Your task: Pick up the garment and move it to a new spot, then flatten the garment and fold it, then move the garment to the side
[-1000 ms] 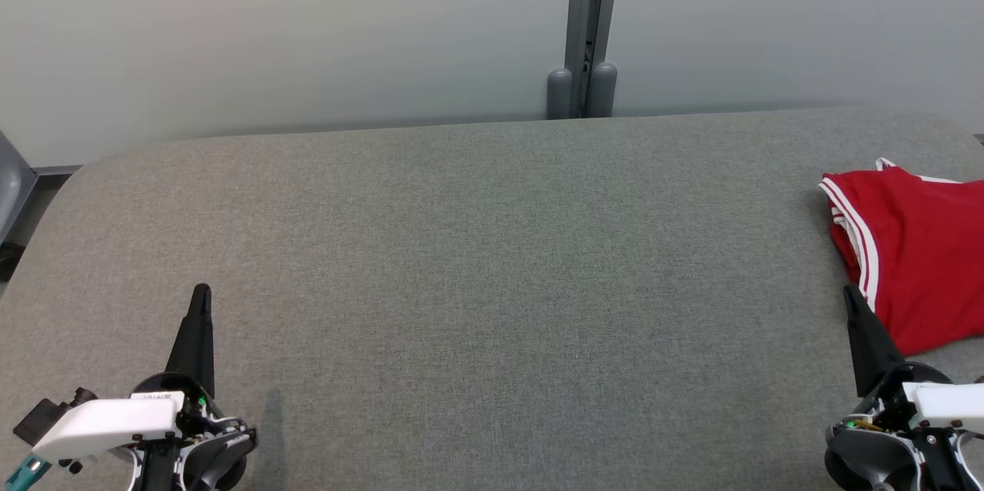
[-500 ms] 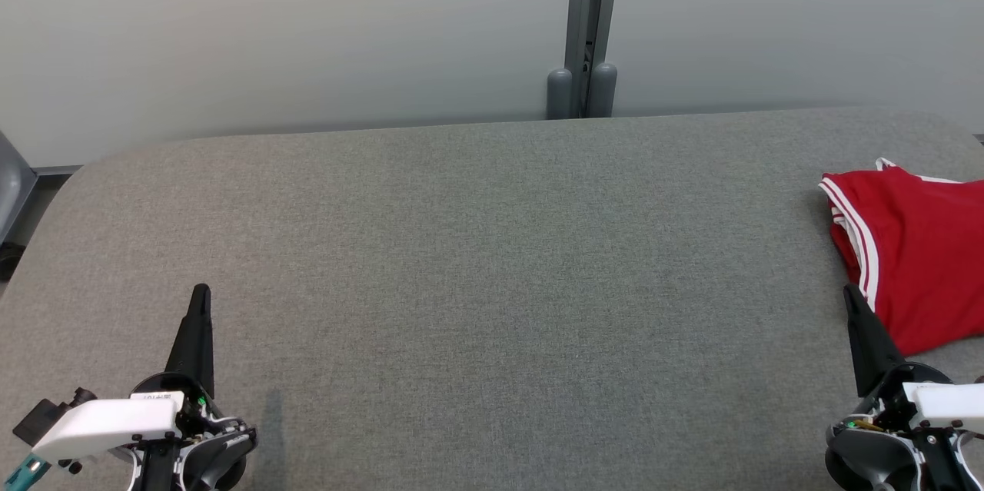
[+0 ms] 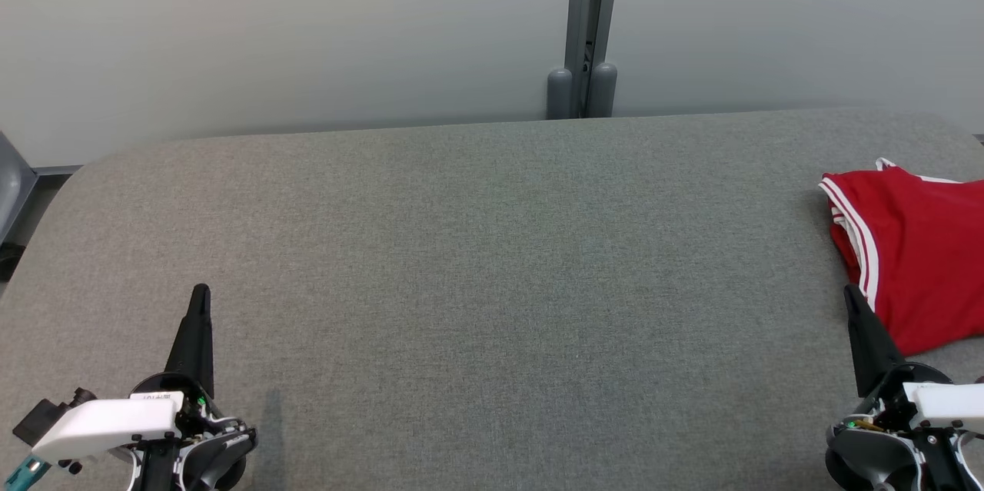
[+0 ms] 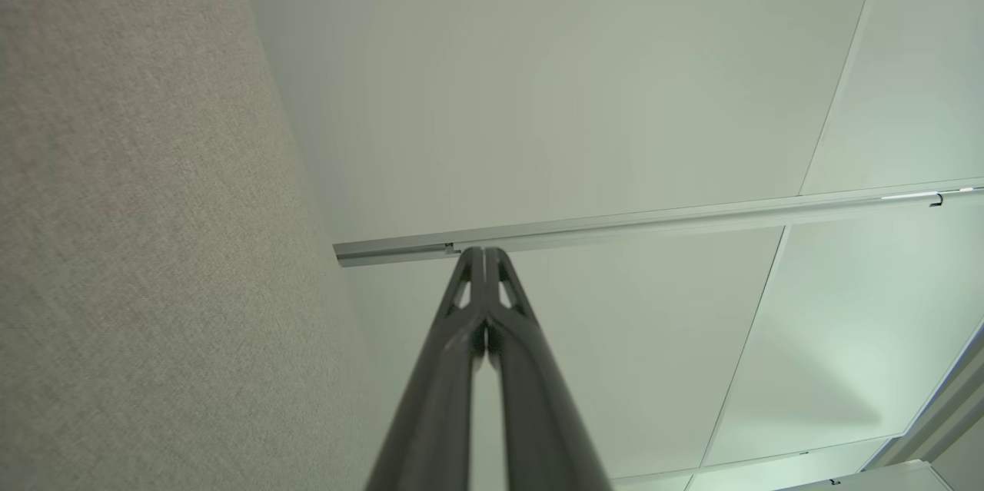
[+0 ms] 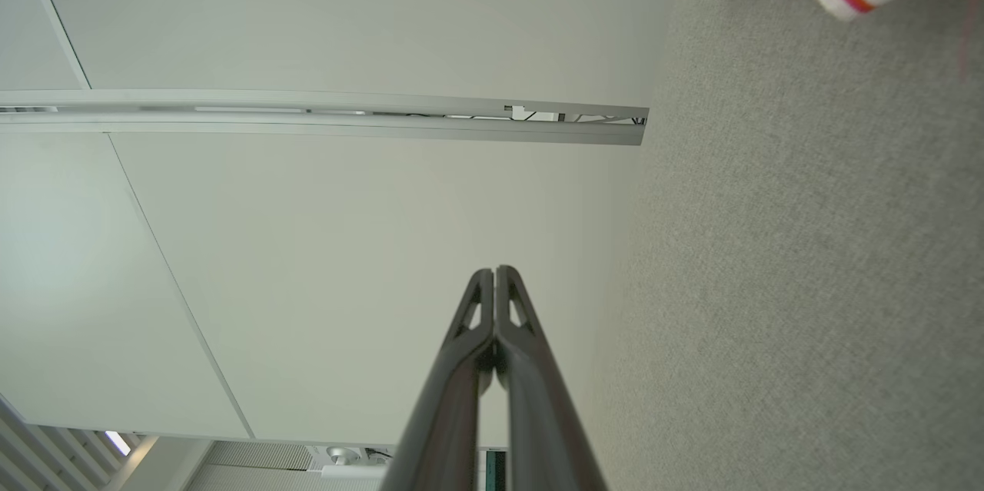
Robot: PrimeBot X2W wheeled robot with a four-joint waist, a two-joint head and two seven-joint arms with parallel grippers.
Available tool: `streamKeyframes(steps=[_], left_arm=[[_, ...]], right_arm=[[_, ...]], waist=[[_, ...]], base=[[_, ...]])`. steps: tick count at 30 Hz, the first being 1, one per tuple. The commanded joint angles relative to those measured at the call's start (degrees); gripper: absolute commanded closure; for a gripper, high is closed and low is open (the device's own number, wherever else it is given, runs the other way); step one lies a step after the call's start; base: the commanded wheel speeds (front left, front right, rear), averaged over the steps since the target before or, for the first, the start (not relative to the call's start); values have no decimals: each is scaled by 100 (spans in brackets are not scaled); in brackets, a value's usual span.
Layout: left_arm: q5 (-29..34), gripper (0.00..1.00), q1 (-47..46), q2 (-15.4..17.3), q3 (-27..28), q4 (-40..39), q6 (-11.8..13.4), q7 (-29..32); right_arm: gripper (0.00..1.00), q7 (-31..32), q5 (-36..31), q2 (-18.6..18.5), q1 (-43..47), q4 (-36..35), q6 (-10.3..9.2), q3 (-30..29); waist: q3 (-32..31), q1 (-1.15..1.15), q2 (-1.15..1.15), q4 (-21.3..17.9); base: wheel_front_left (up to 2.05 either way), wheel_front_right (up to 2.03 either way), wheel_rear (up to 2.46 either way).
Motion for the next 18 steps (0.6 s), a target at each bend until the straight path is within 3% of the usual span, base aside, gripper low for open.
streamKeyframes(steps=[1,18], left_arm=[[18,100,-84,13,24,6,-21,24],[28,100,-85,4,34,6,-21,25]], right_arm=[[100,30,-11,-8,-56,13,4,-18],[100,39,-24,-3,-57,13,4,-26]], waist=[[0,0,0,0],[0,0,0,0]], base=[[0,0,0],[0,0,0]])
